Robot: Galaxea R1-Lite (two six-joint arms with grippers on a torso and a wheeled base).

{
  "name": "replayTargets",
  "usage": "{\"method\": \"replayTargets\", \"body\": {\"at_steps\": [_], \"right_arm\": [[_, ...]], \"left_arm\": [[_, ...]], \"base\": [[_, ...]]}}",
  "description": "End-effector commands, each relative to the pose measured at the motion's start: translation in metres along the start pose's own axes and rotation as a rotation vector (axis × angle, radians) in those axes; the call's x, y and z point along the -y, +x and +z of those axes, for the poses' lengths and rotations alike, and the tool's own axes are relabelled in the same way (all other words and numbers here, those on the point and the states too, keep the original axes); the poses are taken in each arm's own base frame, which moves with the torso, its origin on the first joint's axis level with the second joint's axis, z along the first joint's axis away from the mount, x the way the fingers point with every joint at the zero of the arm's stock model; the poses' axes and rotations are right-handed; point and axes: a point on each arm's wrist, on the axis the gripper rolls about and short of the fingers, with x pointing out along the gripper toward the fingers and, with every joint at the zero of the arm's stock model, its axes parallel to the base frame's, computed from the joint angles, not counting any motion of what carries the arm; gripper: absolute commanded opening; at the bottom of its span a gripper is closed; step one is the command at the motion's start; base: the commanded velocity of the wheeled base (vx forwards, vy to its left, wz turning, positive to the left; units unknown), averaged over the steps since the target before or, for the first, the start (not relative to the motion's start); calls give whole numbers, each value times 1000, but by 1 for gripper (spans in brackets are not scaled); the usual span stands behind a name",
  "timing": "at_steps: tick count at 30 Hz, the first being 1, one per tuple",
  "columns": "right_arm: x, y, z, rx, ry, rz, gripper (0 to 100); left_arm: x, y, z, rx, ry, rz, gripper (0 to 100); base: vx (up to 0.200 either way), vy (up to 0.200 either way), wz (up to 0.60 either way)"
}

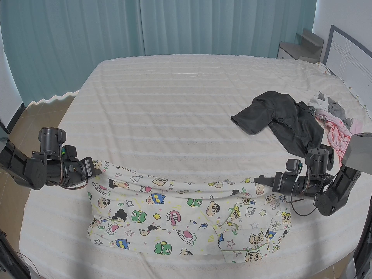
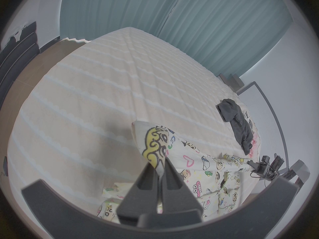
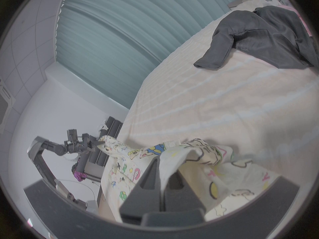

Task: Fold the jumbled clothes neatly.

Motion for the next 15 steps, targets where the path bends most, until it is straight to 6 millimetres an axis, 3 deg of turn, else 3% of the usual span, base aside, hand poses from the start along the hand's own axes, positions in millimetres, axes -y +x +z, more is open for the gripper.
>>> {"method": "replayTargets", "body": {"at_steps": [1, 15], "right_arm": [[1, -13, -20, -46, -18, -11, 0], [15, -26, -67, -108, -33, -37, 0]], "left_arm": [[-3, -10, -11, -9, -7, 8, 0], [-17, -18, -54, -83, -31, 36, 0]], "base": [[0, 0, 0], [0, 0, 0]]}}
